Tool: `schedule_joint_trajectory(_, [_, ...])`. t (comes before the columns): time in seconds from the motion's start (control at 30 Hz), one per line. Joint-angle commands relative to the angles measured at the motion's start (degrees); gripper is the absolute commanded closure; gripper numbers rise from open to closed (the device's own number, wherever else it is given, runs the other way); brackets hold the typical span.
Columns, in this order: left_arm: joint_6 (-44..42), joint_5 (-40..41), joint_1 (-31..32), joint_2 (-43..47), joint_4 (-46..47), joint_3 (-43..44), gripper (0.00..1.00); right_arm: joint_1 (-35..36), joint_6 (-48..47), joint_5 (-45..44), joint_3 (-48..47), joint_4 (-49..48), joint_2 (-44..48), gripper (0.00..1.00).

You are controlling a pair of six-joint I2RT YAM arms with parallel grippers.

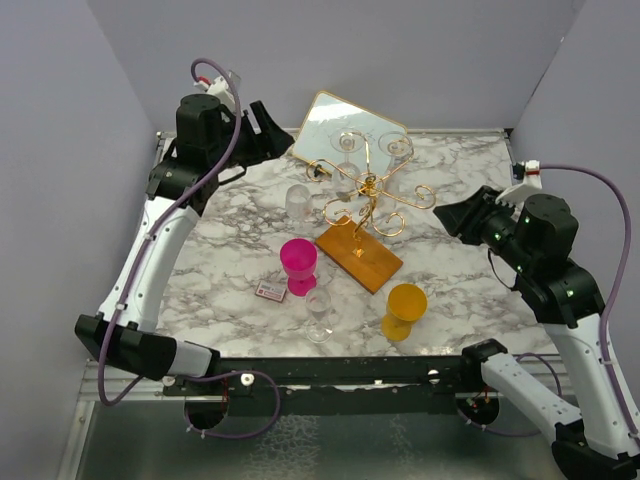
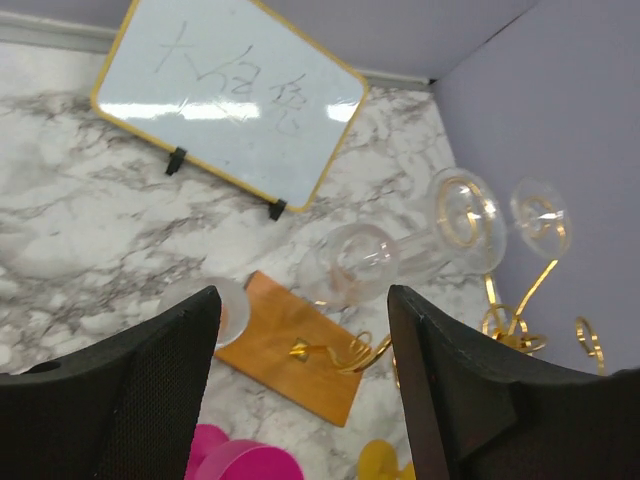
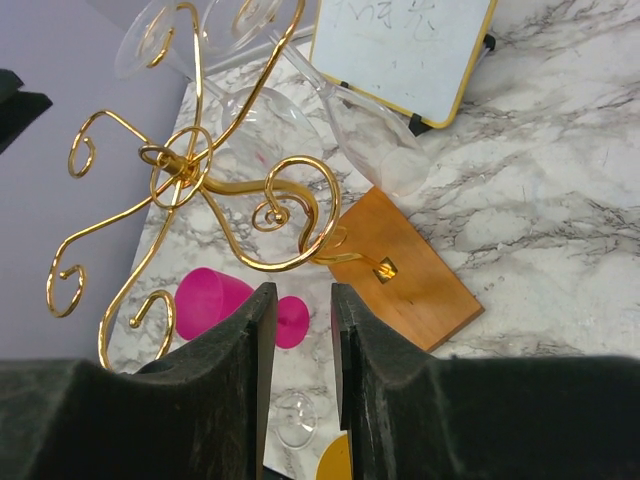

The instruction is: Place the wine glass upside down on the wine glass rack

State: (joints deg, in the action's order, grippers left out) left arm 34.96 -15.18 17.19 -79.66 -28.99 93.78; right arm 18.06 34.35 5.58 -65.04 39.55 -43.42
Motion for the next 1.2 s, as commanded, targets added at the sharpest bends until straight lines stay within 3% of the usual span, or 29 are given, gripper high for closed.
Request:
schedule_joint_trajectory(0.0, [-7.6, 3.6, -1.3, -1.2, -8.5, -3.8, 0.31, 0.5, -0.2, -2.4, -1.5, -0.1, 0.4, 0.72])
schedule_joint_trajectory(0.33, [-13.2, 2.8, -1.1, -5.8, -9.6, -7.8, 0.29, 0.5, -2.8, -3.2, 0.1, -3.2, 0.1, 0.74])
schedule_joint_trajectory(0.57, [-12.4, -3.8, 0.5, -12.6, -10.2, -5.9, 0.36, 0.5, -7.7, -8.0, 0.5, -5.5, 0.3, 0.74])
schedule_joint_trajectory(0.77, [-11.3, 0.9, 1.8, -17.4, -11.9, -2.6, 0.46, 0.5, -11.4, -11.8, -0.4, -7.0, -0.1, 0.74])
schedule_joint_trajectory(0.87, [-11.1, 5.1, 2.3, -19.7, -12.6, -1.1, 0.56, 0.5, -14.4, -12.1, -0.1, -8.4, -0.4, 0.74])
schedule_joint_trajectory(1.17, [-13.9, 12.9, 5.0, -24.0, -17.5, 3.4, 0.68, 0.5, -19.6, -17.9, -2.7, -8.8, -1.3, 0.74])
